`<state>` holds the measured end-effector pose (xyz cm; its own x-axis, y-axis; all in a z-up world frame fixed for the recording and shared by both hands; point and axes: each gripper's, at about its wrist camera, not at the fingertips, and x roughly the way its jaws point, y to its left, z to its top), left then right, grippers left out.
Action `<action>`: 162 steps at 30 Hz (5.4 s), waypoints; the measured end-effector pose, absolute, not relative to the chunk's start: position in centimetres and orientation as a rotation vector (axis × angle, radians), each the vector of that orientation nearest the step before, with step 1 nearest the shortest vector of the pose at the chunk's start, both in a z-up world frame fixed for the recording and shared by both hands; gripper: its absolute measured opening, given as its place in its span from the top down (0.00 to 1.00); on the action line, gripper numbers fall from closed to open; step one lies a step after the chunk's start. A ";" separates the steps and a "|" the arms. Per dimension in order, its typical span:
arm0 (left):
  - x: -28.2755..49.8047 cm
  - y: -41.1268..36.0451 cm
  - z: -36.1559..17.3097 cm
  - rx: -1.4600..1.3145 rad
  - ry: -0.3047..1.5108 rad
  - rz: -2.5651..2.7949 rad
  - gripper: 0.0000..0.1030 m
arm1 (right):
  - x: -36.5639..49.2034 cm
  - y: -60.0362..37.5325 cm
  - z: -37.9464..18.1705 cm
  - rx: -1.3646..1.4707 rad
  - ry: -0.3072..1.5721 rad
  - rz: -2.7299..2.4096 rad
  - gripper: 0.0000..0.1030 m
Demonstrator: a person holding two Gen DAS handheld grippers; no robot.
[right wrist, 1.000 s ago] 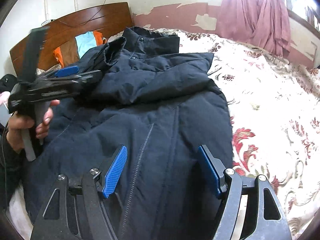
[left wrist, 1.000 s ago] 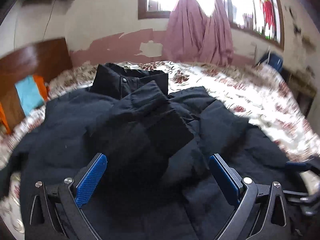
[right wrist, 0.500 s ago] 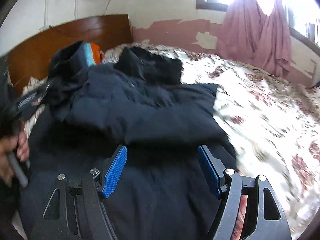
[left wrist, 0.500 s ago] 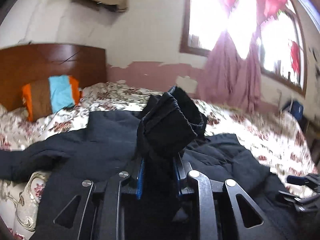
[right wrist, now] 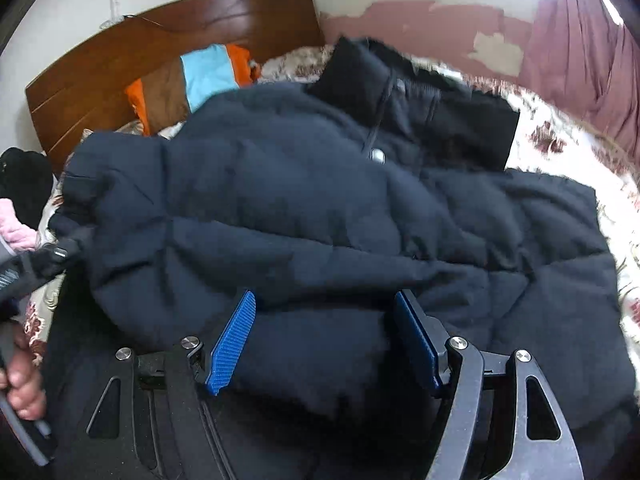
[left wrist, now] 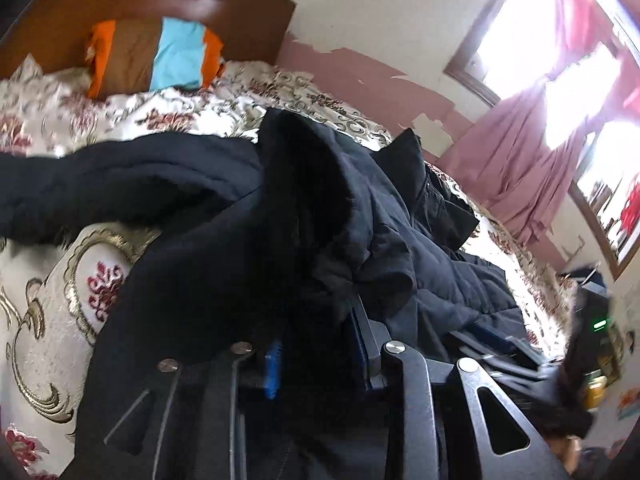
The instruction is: Fold large clothes
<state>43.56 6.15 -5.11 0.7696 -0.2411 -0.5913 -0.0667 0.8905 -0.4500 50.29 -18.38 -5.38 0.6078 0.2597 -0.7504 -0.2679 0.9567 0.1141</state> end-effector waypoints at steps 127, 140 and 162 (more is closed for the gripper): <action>38.4 -4.7 2.7 0.265 0.542 -0.895 0.21 | 42.0 -36.6 -10.5 1.259 0.690 0.525 0.02; 46.0 11.9 2.2 -0.194 0.694 -0.021 0.06 | 40.7 -26.6 -7.2 0.505 0.875 0.032 0.15; 46.6 5.5 1.3 0.029 0.697 -0.126 0.06 | 41.2 -30.5 0.7 0.313 0.570 -0.071 0.97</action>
